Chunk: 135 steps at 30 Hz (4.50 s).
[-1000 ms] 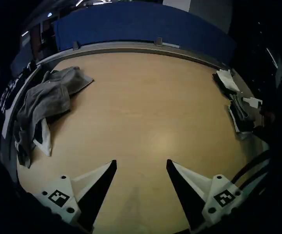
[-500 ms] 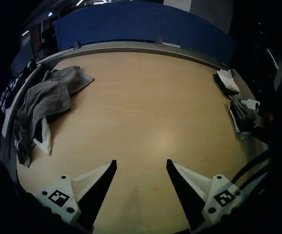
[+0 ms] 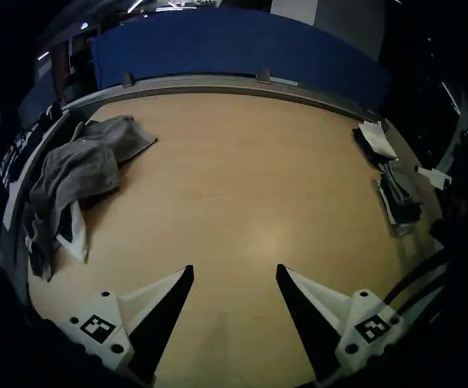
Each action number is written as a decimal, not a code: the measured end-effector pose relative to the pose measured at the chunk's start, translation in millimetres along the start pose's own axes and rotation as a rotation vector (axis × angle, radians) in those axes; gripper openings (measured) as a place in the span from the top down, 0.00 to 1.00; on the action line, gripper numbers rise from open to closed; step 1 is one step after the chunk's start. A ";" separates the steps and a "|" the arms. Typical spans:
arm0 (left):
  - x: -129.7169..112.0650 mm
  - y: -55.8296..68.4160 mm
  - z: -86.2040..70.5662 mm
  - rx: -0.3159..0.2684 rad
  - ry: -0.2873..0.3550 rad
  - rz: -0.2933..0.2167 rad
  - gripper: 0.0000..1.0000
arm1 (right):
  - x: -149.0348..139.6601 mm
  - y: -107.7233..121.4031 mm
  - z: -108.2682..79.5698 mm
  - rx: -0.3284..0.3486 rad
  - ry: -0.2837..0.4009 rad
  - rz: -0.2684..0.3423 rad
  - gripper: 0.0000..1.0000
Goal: Fold towel
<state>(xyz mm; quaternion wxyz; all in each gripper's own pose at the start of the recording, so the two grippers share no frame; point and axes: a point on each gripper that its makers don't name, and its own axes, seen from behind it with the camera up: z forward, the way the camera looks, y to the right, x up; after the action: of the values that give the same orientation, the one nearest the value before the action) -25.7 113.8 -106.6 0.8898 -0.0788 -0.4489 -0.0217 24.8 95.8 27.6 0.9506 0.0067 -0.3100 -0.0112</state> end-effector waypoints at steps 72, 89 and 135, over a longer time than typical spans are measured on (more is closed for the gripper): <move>124.2 -75.9 -20.5 0.146 0.901 0.105 0.06 | 28.8 -65.5 -96.8 -0.049 0.414 0.128 0.00; 105.7 -104.8 17.5 0.126 0.923 0.067 0.06 | 28.8 -101.6 -70.6 -0.043 0.401 0.044 0.00; 95.5 -110.7 23.6 0.125 0.931 0.063 0.06 | 32.2 -81.9 -68.5 0.042 0.547 0.136 0.00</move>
<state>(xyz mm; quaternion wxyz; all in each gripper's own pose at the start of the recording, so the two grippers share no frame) 0.4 11.4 -2.8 0.9998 -0.0204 0.0001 -0.0003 89.8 13.5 -10.4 0.9972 0.0085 -0.0420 0.0611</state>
